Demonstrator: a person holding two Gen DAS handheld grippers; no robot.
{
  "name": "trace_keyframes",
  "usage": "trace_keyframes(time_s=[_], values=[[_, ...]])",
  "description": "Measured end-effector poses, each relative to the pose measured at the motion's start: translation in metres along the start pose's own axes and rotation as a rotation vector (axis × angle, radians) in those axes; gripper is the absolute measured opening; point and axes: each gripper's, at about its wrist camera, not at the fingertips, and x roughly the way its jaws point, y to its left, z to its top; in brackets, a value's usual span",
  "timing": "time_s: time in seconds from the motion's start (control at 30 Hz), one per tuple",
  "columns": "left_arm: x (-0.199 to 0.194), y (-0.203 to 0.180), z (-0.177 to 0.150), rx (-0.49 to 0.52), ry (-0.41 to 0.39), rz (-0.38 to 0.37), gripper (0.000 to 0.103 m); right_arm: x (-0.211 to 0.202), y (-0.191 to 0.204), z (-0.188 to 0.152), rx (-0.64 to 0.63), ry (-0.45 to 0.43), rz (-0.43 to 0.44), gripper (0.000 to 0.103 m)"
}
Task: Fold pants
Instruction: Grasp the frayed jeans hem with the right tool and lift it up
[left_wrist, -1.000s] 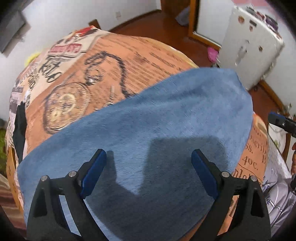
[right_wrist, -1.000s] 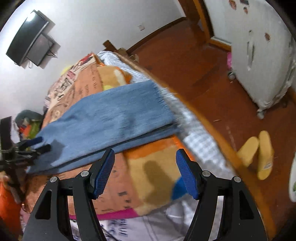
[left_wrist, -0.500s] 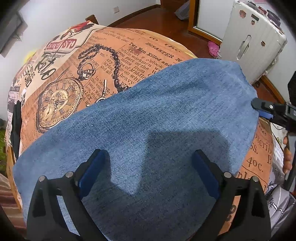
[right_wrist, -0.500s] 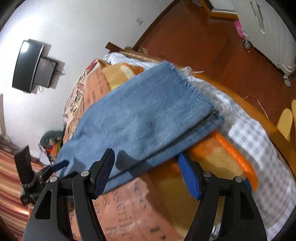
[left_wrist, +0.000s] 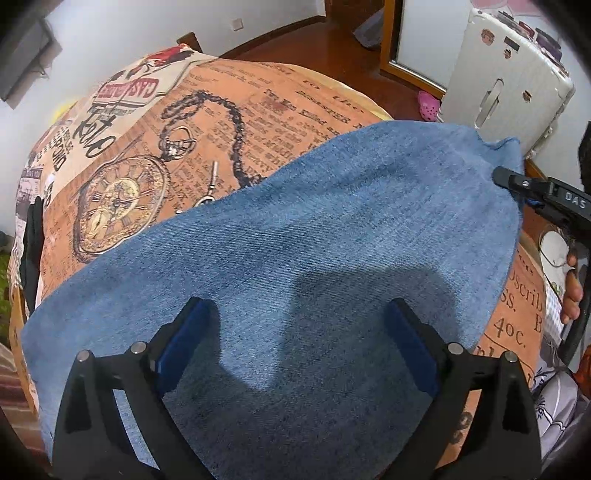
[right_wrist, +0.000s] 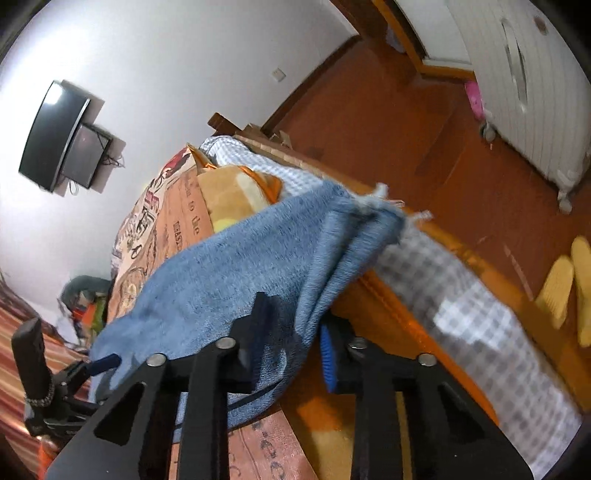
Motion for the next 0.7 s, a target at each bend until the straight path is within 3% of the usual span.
trace_keyframes(time_s=[0.27, 0.5, 0.7], values=[[-0.042, 0.022, -0.008, -0.101, -0.122, -0.034, 0.098, -0.046, 0.038, 0.022, -0.065, -0.138, 0.043, 0.008], [-0.098, 0.051, -0.024, -0.156, -0.26, -0.024, 0.098, -0.069, 0.111, 0.034, -0.228, -0.222, 0.101, 0.008], [-0.137, 0.097, -0.047, -0.258, -0.354, -0.01, 0.098, -0.071, 0.178, 0.029, -0.372, -0.235, 0.195, 0.008]])
